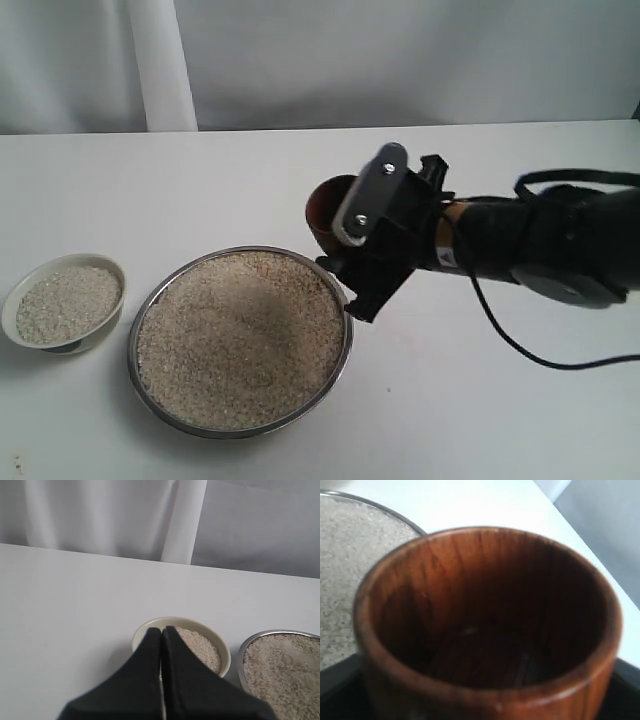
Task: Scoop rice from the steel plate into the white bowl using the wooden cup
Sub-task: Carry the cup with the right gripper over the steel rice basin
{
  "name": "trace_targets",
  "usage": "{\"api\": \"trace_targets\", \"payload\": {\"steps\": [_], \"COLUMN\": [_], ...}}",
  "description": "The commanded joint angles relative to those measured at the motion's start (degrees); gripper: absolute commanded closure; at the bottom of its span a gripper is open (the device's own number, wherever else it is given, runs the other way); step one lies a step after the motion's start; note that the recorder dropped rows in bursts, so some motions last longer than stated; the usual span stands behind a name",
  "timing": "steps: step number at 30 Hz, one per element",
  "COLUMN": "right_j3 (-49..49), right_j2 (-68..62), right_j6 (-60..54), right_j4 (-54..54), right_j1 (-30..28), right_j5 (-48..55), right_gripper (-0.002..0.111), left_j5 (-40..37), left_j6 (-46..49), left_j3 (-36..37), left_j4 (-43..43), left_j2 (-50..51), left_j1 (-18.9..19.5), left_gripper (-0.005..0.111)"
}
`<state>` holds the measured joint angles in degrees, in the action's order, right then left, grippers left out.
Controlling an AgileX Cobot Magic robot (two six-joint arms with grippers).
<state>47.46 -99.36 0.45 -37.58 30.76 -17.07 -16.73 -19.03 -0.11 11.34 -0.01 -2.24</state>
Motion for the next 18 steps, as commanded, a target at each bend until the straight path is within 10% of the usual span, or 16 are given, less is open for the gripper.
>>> {"api": "trace_targets", "payload": {"steps": [1,18], "right_j3": [11.7,23.0], "right_j2": [1.1,-1.7], "right_j6": [-3.8,-13.5], "right_j4": [0.7,-22.1], "right_j1": [7.3,26.3], "right_j5": [18.9,62.0], "right_gripper": [0.108,0.108], "left_j5": [0.4,0.4], "left_j6": [-0.2,-0.2], "left_j3": [0.1,0.1], "left_j4": [0.1,0.1], "left_j2": [0.0,0.0], "left_j1": [-0.1,-0.1], "left_gripper": [0.107,0.107]}}
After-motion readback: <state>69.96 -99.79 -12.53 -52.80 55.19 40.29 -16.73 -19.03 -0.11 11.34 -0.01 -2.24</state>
